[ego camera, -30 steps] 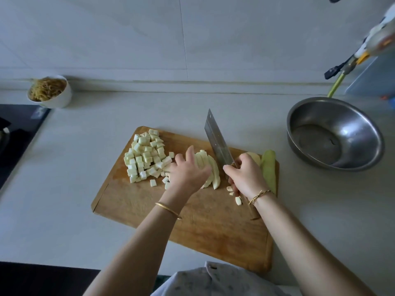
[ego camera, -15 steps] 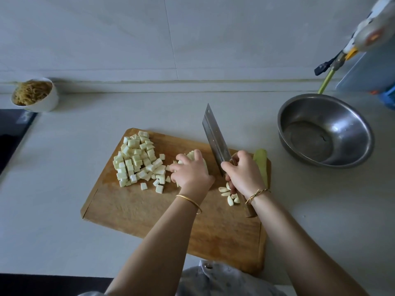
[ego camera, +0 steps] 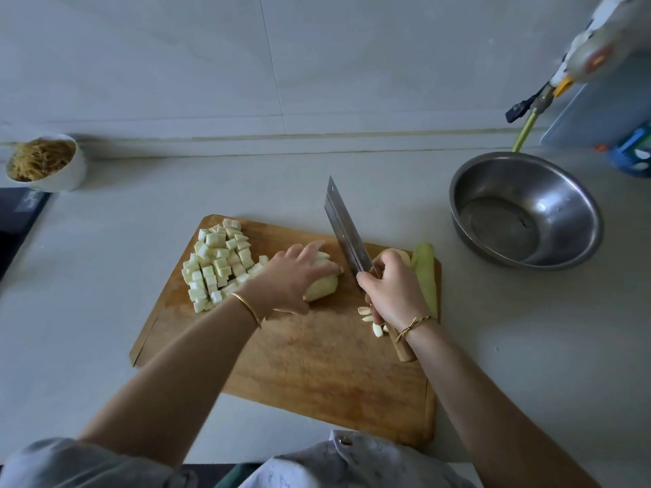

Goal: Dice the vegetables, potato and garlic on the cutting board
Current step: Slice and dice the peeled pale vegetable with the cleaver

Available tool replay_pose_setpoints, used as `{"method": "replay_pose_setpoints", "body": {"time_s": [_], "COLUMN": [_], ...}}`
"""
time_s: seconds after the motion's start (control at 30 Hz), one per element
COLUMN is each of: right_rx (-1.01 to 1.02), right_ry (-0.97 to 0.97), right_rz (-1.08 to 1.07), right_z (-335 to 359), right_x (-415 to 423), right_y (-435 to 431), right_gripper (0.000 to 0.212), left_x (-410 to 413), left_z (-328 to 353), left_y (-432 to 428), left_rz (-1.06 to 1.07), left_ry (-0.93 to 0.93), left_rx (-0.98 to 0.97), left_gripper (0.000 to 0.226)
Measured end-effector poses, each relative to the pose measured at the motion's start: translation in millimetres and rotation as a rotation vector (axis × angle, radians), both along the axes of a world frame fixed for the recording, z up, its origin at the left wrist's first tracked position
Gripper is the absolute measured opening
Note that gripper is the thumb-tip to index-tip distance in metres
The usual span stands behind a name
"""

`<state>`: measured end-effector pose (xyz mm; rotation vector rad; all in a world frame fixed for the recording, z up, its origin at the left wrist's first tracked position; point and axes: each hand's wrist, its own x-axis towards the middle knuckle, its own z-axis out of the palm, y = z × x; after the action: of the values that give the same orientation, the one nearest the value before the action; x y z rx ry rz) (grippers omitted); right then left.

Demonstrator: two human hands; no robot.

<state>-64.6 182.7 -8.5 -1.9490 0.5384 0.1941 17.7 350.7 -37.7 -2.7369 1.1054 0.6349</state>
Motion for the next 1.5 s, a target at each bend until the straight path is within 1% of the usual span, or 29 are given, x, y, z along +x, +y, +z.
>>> {"method": "replay_pose_setpoints", "body": {"time_s": [0.07, 0.17, 0.23, 0.3, 0.43, 0.63, 0.77, 0.93, 1.07, 1.13, 1.2, 1.33, 1.5], "right_rx": [-0.043, -0.111, -0.155, -0.196, -0.277, -0.323, -0.299, -0.295, -0.227, -0.214, -0.246, -0.347, -0.344], "right_ry": [-0.005, 0.003, 0.011, 0.007, -0.021, -0.044, -0.019, -0.026, -0.043, -0.03, -0.002, 0.033, 0.08], "right_rz": [0.01, 0.035, 0.06, 0.088, 0.131, 0.177, 0.184, 0.102, 0.084, 0.101, 0.142, 0.187, 0.205], "right_z": [-2, -7, -9, -11, -10, -12, -10, -3, 9, 16, 22, 27, 32], "right_x": [0, -1, -3, -5, -8, -14, -13, -9, -9, -9, -11, -11, -11], "right_y": [3, 9, 13, 17, 27, 48, 45, 32, 32, 35, 39, 43, 42], "right_gripper": [0.016, 0.017, 0.017, 0.017, 0.013, 0.019, 0.02, 0.019, 0.015, 0.02, 0.025, 0.018, 0.018], "left_x": [6, 7, 4, 1, -2, -3, -4, -7, -14, -17, -18, -14, -15], "left_z": [1, -1, -4, -5, -4, -9, -10, -10, -10, -10, -11, -15, -21], "left_y": [7, 7, 6, 6, 6, 7, 7, 10, 10, 8, 7, 9, 9], "left_rz": [-0.011, 0.106, 0.189, 0.234, 0.236, 0.263, 0.283, 0.299, 0.397, 0.422, 0.434, 0.446, 0.429], "left_ry": [0.046, 0.128, 0.141, 0.116, 0.069, 0.063, 0.058, -0.009, 0.063, 0.069, 0.072, 0.082, 0.057], "left_rx": [-0.043, -0.099, -0.134, -0.182, -0.234, -0.27, -0.295, -0.298, -0.351, -0.359, -0.382, -0.424, -0.498], "left_gripper": [0.109, 0.133, 0.137, 0.133, 0.124, 0.112, 0.11, 0.112, 0.118, 0.115, 0.11, 0.107, 0.098]}}
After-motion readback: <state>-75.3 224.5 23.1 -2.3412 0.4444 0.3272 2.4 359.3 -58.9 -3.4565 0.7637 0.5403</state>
